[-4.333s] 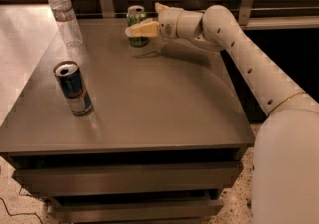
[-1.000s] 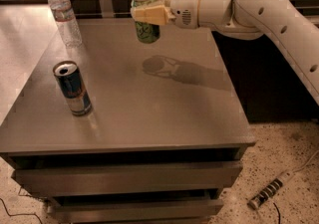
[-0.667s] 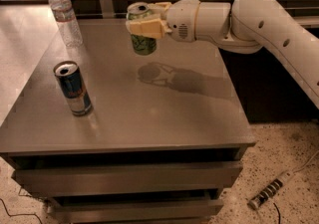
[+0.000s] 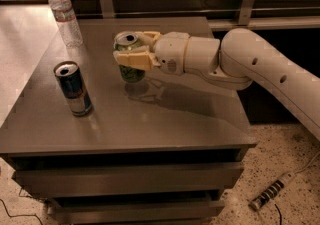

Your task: Move green can near redbull can

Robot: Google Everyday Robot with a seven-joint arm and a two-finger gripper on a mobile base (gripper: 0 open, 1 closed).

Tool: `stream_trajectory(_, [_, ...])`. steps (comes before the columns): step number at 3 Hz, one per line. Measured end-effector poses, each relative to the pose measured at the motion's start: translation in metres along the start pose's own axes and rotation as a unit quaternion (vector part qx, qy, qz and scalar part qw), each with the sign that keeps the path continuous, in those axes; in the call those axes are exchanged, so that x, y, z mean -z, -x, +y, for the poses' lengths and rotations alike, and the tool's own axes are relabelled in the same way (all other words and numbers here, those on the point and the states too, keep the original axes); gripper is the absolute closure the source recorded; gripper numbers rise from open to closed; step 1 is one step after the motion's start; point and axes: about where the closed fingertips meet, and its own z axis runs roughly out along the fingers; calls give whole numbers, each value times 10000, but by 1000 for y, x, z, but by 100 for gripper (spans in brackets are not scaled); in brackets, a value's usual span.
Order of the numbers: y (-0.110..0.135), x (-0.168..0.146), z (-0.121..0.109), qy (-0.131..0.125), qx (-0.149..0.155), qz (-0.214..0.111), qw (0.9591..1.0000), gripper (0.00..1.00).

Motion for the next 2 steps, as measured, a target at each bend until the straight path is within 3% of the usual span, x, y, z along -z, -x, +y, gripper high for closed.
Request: stream_trajectory(2, [-24,-9,38,116,-308,-123,9994,100])
